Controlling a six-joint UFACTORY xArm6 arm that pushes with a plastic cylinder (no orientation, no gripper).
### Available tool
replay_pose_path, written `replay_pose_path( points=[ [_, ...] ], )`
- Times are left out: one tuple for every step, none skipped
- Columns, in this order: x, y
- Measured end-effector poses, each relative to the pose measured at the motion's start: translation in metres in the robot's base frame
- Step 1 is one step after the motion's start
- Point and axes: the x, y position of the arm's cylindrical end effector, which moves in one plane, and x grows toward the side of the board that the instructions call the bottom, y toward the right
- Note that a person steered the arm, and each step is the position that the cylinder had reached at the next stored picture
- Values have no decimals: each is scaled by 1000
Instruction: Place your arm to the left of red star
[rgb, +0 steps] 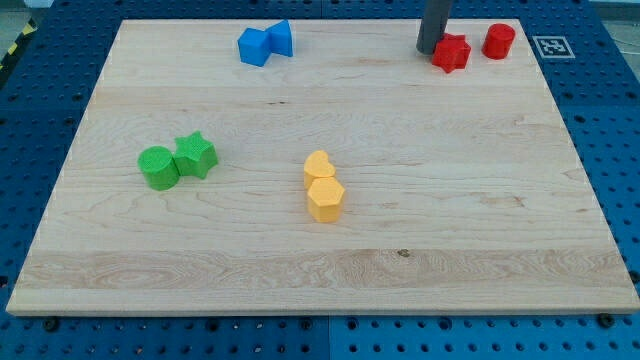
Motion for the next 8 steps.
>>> replay_pose_path(
  points=[
    [0, -3],
    [0, -15],
    [0, -26],
    [1, -32],
    [26, -32],
    [44, -32],
    [45, -32],
    [44, -32]
  ],
)
